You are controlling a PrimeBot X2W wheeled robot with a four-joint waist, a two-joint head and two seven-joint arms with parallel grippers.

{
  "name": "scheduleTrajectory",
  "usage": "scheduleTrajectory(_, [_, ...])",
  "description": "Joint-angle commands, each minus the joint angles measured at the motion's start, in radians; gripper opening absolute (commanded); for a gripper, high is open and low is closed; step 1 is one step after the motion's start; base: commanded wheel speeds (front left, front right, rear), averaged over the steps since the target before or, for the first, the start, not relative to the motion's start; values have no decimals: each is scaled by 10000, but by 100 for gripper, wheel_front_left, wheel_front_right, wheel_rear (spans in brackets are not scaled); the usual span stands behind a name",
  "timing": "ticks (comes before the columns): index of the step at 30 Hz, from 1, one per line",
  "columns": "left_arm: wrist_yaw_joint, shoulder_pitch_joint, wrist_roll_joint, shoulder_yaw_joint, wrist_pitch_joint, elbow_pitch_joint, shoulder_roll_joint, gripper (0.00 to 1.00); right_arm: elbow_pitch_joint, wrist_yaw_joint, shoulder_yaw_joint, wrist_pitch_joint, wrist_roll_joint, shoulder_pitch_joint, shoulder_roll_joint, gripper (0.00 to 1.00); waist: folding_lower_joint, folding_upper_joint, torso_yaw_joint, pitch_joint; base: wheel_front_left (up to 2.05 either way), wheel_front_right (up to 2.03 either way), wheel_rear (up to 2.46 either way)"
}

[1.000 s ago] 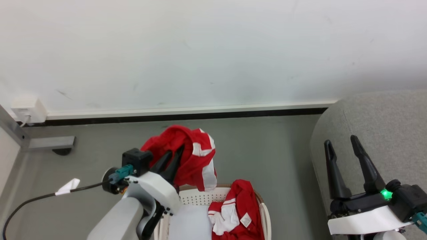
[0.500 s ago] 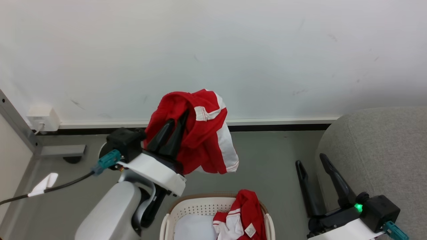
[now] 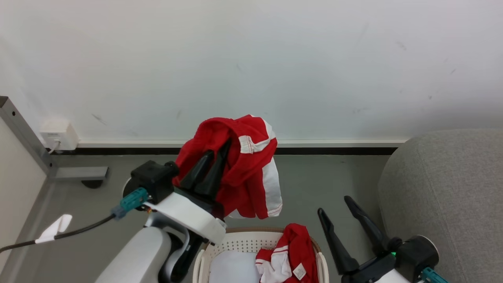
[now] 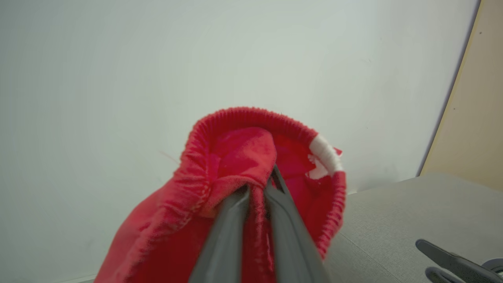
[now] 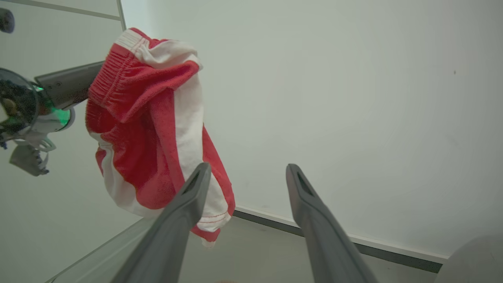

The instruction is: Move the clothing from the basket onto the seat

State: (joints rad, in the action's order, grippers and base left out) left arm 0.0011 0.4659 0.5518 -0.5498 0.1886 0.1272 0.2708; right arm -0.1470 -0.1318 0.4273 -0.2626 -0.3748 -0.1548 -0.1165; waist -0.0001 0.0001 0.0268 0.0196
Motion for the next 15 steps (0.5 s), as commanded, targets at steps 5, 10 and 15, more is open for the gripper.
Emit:
scheduleTrajectory(5, [-85, -199, 33, -272, -72, -145, -172, 0, -355, 21, 687, -33, 38, -425, -135, 100, 1, -1, 212, -39, 0, 0, 0])
scheduleTrajectory(10, [-246, -332, 3, -750, -125, -300, -431, 0, -1085, 21, 1260, -32, 181, -903, -154, 100, 1, -1, 487, -3, 0, 0, 0])
scheduleTrajectory(15, [-363, -446, -164, -1252, -176, -437, -685, 0, -2049, 21, 1671, -33, 188, -1399, -141, 100, 1, -1, 870, 71, 0, 0, 0])
